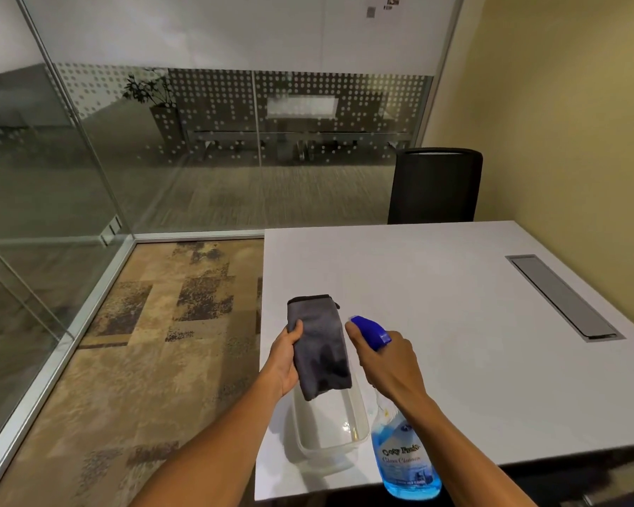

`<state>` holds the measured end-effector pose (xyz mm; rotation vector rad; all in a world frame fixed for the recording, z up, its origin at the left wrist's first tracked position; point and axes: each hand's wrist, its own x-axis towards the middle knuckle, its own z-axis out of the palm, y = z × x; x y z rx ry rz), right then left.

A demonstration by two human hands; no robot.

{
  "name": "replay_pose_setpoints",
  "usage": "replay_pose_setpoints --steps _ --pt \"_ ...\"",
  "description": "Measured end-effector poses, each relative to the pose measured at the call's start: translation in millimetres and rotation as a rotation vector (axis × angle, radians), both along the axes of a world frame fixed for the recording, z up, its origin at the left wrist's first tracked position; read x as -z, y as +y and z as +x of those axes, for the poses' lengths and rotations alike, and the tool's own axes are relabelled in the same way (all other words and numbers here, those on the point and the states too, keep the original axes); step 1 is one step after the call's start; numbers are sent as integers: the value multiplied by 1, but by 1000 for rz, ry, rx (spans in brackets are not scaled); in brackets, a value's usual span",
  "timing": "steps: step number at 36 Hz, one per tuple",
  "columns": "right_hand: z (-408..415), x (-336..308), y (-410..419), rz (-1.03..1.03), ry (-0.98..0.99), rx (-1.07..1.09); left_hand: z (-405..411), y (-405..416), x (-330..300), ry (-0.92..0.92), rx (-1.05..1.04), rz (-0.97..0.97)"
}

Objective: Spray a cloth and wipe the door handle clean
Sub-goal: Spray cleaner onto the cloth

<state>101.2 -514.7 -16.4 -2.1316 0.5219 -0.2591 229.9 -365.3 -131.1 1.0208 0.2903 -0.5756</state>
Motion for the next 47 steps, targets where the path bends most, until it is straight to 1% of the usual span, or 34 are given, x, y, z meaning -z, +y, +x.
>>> replay_pose_setpoints --steps 7,17,26,39,47 --pt "-3 3 4 -8 35 -44 0 0 1 23 3 -17" --pt "-14 21 8 -15 163 -85 5 0 -1 39 5 -19" --pt "-23 26 -7 -36 231 -32 10 2 2 9 10 -9" --pt "-9 13 -21 -47 149 28 5 0 -3 -5 72 10" --pt "8 -4 -20 24 76 37 0 -4 -7 -50 117 58"
